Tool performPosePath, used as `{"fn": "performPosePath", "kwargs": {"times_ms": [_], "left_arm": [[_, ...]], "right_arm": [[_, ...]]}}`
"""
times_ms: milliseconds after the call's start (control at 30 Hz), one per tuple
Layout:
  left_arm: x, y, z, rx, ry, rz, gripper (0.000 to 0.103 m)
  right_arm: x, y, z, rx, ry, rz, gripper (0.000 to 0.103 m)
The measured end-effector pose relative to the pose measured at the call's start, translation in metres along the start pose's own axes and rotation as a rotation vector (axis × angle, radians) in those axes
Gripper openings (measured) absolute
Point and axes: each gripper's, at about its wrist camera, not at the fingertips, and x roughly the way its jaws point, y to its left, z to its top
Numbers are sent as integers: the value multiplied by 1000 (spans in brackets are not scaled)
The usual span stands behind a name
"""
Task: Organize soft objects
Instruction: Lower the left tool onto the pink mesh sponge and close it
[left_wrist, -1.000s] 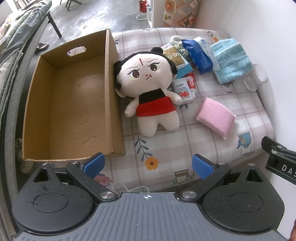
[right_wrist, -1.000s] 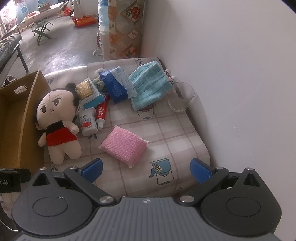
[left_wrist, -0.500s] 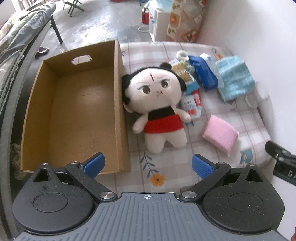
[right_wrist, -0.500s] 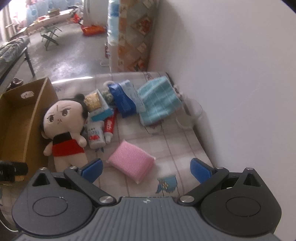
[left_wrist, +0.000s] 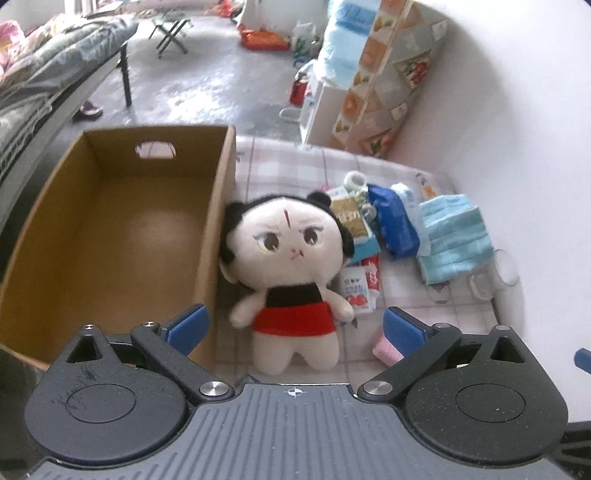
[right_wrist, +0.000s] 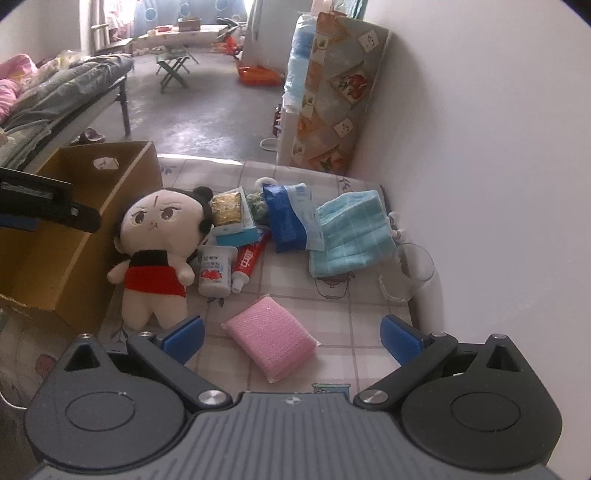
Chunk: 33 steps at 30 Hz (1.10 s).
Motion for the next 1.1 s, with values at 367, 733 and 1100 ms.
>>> {"fn": "performPosePath", "kwargs": {"times_ms": [367,733,1100], "left_arm": [[86,-75,-58,-7,94,28,74],[151,-130,-89,89,228,-111,60],[185,-133,-83,82,310,-169,66]], "right_arm": [[40,-71,-20,-44,-24,153,96],[125,-108,-20,31,76,369,64],[213,-92,-2,108,203,488,59]]}}
